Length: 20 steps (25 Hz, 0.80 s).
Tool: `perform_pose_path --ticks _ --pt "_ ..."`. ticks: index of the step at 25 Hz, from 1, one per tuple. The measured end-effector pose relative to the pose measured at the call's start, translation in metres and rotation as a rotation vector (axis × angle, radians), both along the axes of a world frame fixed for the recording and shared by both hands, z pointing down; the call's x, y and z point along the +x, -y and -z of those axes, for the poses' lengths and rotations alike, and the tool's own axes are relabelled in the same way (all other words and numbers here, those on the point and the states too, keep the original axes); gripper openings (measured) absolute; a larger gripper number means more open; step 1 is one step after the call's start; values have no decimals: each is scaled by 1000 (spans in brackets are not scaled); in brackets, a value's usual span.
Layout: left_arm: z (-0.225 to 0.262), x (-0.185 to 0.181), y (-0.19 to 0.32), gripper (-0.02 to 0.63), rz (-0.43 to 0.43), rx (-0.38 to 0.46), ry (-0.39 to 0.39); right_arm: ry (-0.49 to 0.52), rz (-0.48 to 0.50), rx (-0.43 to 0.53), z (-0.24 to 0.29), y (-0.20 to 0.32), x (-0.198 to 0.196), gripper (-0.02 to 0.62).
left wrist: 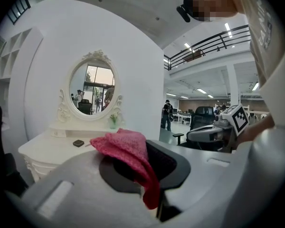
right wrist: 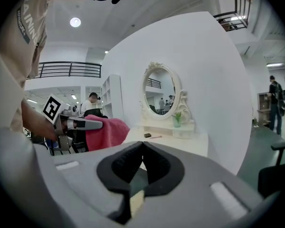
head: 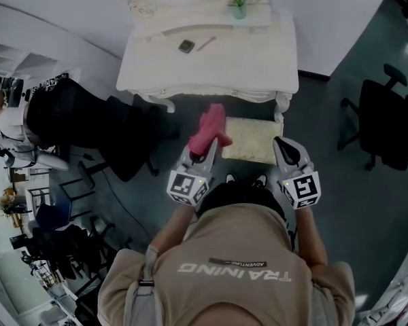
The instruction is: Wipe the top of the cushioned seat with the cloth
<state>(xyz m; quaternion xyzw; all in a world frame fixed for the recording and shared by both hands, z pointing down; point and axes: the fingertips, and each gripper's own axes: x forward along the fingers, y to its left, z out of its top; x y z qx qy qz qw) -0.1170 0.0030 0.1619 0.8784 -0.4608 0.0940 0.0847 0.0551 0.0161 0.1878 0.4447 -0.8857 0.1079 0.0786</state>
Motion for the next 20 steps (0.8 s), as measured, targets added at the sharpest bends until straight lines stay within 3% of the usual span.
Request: perform_pose_path --ticks 9,20 --pt "-17 8 23 38 -57 -10 -14 -12 -13 -33 -20 11 -8 2" --pt "-32 -25 72 38 -161 -8 -50 -73 -111 -31 4 42 -41 2"
